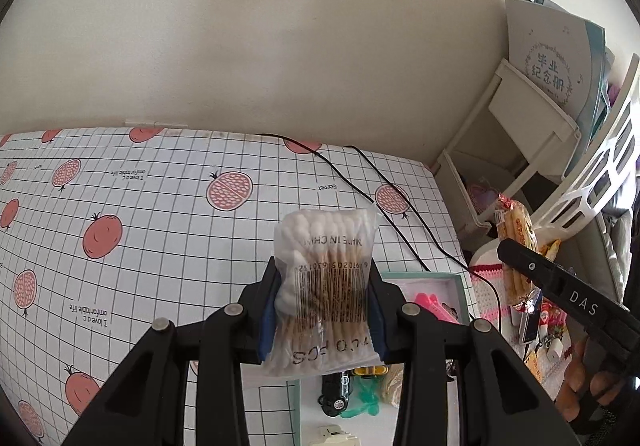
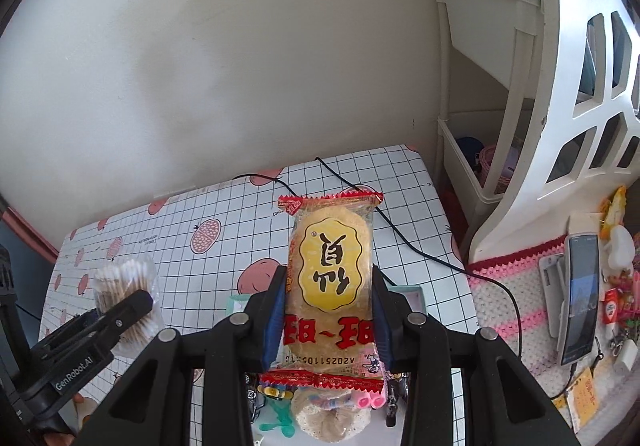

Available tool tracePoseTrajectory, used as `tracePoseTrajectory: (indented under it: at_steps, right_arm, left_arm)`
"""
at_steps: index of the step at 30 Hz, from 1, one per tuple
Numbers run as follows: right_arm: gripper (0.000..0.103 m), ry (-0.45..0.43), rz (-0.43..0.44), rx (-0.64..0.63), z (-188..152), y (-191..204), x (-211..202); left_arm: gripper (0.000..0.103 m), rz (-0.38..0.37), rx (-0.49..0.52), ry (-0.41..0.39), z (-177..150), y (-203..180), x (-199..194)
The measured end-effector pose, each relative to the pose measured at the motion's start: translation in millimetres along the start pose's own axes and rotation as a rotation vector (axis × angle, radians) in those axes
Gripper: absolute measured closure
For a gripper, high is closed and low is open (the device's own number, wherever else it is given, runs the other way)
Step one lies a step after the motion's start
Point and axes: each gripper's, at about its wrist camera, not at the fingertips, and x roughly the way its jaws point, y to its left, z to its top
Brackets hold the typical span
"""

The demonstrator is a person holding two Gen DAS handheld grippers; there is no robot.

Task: Organize objects
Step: 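Lift and carry the swab bag with left tool while right tool carries the snack to the tray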

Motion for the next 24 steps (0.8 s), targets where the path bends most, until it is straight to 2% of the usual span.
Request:
tracePoseTrajectory:
  at_steps: [7,18,24]
  right_arm:
    - [0.063,0.048,0.001,-0.01,-6.4,4.0,18.5]
    - [0.063,0.176,-0.019,-0.024,-27.0,4.2,66.5]
    - [0.063,0.23,-0.028,-0.021,-38.2,3.9,85.5]
  left_arm:
    - [0.064,0.004,0.025,0.039,-8.5,-12.5,17.9]
    - [0.064,0.004,0.015,0.135,-27.9,-10.9,63.1]
    - [0.064,-0.002,0.026,0.151,-38.9,-14.8,83.1]
